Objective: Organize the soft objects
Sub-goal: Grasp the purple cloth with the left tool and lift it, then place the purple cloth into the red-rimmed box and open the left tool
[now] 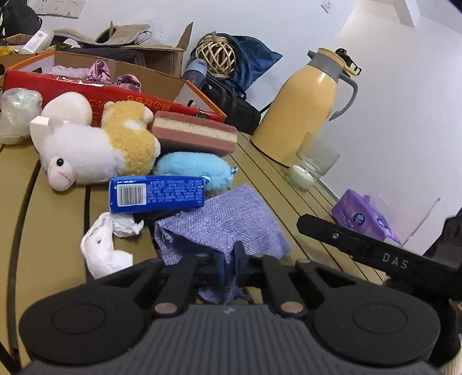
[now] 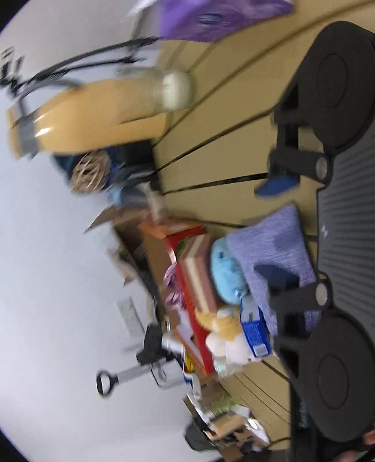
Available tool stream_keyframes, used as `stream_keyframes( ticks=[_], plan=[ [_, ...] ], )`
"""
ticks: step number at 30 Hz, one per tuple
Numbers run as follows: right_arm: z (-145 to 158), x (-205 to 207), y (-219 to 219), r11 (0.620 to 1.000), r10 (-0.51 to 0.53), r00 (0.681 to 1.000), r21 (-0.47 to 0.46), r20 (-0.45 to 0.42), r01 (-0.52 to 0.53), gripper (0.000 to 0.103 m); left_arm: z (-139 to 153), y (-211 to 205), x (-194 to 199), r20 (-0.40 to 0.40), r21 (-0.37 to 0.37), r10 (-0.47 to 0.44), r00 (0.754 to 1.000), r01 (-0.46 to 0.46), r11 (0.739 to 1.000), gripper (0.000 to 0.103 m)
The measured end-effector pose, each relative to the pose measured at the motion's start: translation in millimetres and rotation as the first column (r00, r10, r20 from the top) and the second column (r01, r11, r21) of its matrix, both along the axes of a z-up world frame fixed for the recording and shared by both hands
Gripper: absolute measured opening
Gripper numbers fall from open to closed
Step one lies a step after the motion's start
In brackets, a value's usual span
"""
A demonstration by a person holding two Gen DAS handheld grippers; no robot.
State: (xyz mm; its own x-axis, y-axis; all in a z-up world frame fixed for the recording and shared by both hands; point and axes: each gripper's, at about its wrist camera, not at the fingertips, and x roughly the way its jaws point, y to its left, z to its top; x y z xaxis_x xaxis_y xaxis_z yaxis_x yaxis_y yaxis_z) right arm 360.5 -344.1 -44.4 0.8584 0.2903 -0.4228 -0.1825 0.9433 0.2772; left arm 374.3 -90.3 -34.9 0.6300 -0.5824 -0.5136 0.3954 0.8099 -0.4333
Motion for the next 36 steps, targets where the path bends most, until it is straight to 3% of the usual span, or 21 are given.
stream_keyframes(
  ticks=[4,8,10,11,13,14,17,22,27,31,36],
  plan=[
    [1,18,1,0.996,0.086,0.996,-0.033,-0.028,-0.087,0.059,5,3,-7,0.011,0.001,-0.018,1.0,0.018,1.0,0.006],
    [-19,47,-5,0.977,0.198,0.974,0.101,-0.111,-0.188,0.058,-1,1,1,-0.024,-0.013,-0.029,0.999,0.029,0.999,0.005],
    [-18,47,-7,0.975,0.202,0.973,0.12,-0.112,-0.189,0.054,-6,4,4,-0.056,-0.042,-0.028,0.998,0.025,0.999,0.005],
    [-18,45,-5,0.973,0.213,0.971,0.114,-0.109,-0.201,0.05,-7,7,5,-0.063,-0.055,-0.023,0.998,0.02,0.998,0.005],
    [-19,41,1,0.976,0.212,0.971,0.071,-0.11,-0.205,0.012,-9,9,7,-0.074,-0.082,-0.028,0.997,0.022,0.996,0.005],
    [-20,38,2,0.976,0.214,0.971,0.065,-0.109,-0.208,0.012,-9,9,7,-0.078,-0.076,-0.019,0.997,0.014,0.997,0.005],
    [-15,15,3,0.984,0.175,0.982,0.05,-0.076,-0.172,0.007,1,1,-13,-0.041,-0.044,-0.035,0.999,0.033,0.998,0.005],
    [7,-62,10,0.996,0.075,0.997,-0.044,0.02,-0.074,0.006,24,-5,-70,0.133,-0.009,-0.102,0.986,0.105,0.994,0.005],
    [15,-93,15,0.998,0.048,0.996,-0.043,0.072,-0.045,0.006,34,-3,-80,0.149,0.001,-0.093,0.984,0.094,0.996,0.005],
    [39,-87,27,0.997,0.051,0.995,-0.064,0.088,-0.045,0.006,63,8,-54,0.205,-0.01,-0.123,0.971,0.128,0.992,0.005],
    [90,-13,41,0.994,0.071,0.984,-0.094,0.162,-0.056,0.006,130,18,49,0.225,-0.008,-0.119,0.967,0.124,0.992,0.005]
  ],
)
